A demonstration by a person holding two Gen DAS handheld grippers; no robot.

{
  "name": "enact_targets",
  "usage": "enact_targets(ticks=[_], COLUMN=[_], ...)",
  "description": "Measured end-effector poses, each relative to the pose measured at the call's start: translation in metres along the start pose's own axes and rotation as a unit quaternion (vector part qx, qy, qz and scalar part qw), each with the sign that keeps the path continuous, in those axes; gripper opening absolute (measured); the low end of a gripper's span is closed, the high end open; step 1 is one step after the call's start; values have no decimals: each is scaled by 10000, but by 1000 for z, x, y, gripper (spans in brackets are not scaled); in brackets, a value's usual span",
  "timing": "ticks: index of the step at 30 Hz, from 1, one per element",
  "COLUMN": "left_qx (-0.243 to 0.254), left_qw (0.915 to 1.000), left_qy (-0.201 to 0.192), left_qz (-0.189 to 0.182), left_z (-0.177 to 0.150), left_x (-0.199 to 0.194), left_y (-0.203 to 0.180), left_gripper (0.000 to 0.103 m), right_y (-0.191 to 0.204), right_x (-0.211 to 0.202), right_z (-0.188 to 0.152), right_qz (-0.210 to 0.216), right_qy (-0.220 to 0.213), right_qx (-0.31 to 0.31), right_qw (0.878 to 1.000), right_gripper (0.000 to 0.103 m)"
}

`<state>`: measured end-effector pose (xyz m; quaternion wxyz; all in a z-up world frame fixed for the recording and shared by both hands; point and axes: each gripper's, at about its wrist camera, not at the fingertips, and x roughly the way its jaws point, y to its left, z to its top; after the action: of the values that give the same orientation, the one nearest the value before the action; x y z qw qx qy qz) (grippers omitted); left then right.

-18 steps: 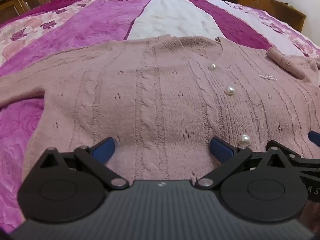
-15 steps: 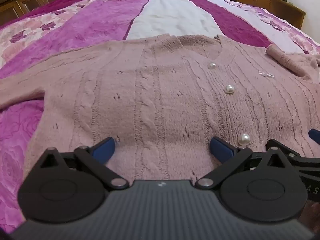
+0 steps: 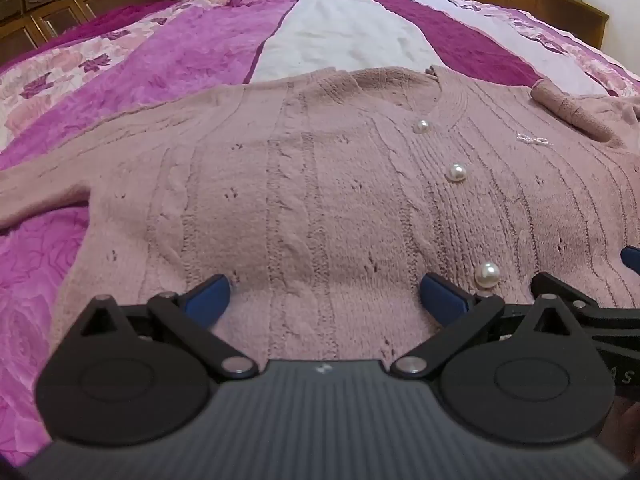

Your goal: Fold small clothes

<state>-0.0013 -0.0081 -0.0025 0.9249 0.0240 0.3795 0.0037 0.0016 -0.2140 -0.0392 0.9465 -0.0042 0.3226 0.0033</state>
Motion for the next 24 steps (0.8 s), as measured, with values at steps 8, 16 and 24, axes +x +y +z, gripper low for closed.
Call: enact_targets(ticks=[8,16,24], left_qx=[5,5,6], left_qw=[10000,10000,10000], left_qy=[-34,-47,-50], left_qz=[15,25,26], left_z=[-1,-1,-1], left_x=[0,0,0], left_y=[-1,-1,-1], left_gripper=[103,103,103], right_y=[1,1,1], right_x=[0,0,0], right_z=[-1,-1,-1], right_qz=[-11,-19,-18], right_qy=[-6,-21,-24], right_qx=[-9,-6,-8], right_qw=[10000,10000,10000], right_gripper=[103,103,103])
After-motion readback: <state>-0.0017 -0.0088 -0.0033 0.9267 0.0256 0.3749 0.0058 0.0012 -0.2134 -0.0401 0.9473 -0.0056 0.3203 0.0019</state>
